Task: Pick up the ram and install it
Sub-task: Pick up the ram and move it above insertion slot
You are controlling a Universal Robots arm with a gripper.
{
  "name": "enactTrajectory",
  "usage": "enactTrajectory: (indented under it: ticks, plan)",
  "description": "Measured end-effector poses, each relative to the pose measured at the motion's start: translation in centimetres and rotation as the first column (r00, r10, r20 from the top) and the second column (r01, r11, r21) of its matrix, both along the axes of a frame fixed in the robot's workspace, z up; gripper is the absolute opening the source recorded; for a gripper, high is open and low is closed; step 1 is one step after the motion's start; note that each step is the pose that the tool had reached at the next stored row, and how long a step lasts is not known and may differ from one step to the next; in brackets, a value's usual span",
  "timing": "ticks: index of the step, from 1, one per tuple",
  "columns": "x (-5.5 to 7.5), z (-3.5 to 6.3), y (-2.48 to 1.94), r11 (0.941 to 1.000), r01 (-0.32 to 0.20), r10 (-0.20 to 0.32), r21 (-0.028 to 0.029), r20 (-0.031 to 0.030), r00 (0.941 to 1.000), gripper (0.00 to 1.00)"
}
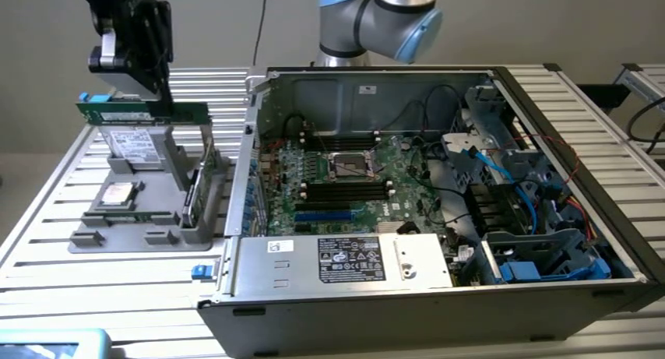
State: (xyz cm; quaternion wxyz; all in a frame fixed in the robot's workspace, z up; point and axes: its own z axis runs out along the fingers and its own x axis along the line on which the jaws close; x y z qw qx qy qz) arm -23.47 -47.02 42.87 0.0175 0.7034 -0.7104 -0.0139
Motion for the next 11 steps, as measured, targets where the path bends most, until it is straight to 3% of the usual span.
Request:
enactTrajectory:
  ticks: [11]
  plan:
    - [5.0,0.49,0.00,1.0000,0.000,0.000,-0.0001,-0.0041,1.0000,0.14]
